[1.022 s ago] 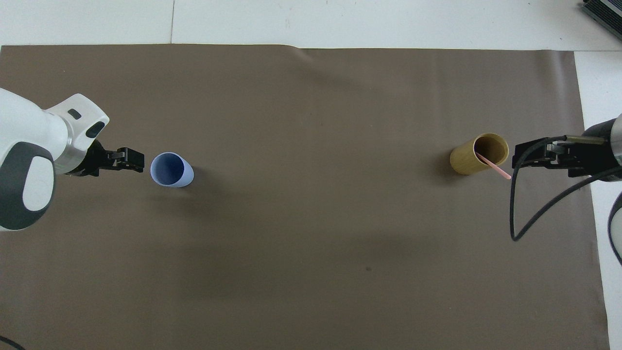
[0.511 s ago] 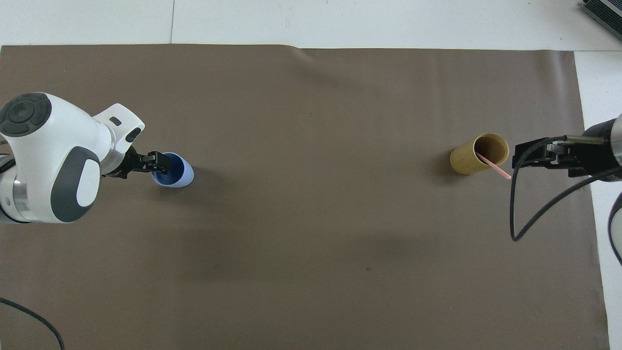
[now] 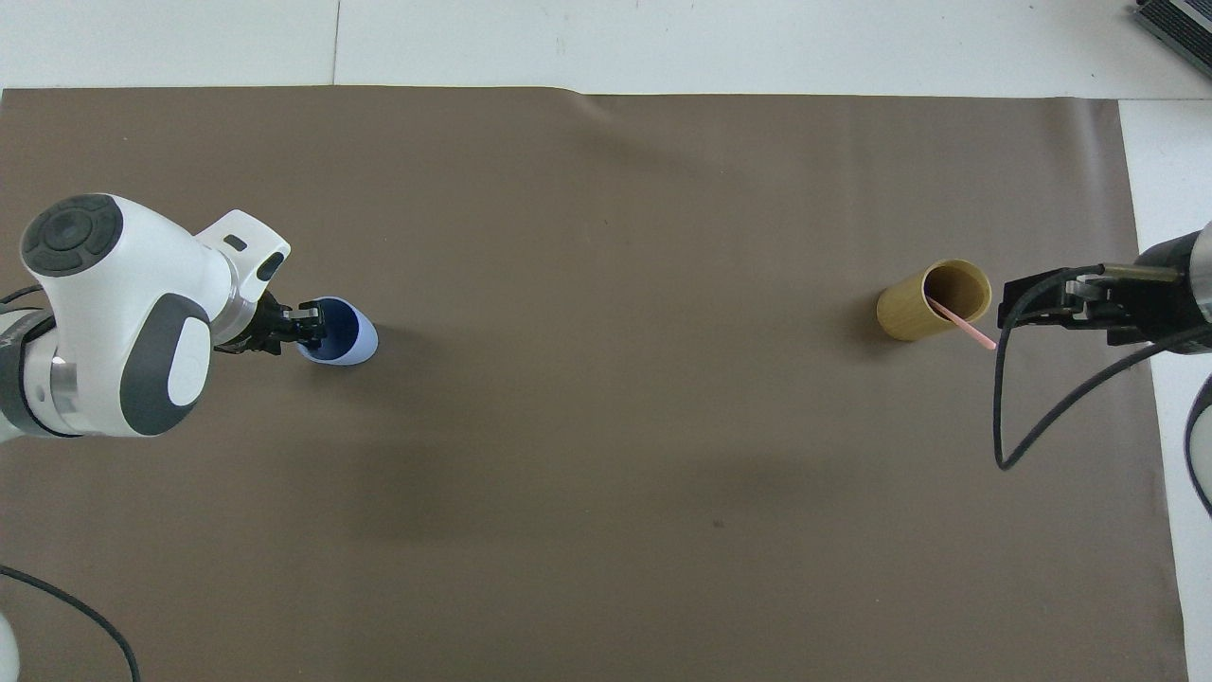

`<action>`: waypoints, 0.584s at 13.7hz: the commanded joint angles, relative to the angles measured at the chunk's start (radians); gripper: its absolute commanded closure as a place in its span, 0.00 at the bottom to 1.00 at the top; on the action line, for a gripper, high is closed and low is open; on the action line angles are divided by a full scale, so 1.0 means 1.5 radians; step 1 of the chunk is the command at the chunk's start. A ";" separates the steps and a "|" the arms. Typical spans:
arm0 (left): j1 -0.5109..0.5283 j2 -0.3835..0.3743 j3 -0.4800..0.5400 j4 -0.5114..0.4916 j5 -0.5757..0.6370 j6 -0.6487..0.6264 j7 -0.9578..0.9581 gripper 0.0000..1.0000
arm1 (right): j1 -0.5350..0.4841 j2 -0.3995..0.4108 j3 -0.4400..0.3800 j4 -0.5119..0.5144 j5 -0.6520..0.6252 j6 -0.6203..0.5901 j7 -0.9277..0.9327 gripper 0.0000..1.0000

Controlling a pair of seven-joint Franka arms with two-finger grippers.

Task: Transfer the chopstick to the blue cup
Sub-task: 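Reach the left gripper to the blue cup and grasp its rim, then slide the blue cup with the left gripper toward the table center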

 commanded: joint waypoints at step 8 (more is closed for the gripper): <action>-0.123 -0.004 0.009 0.169 -0.012 -0.111 -0.212 1.00 | -0.007 0.006 0.002 0.012 0.017 -0.009 0.008 0.00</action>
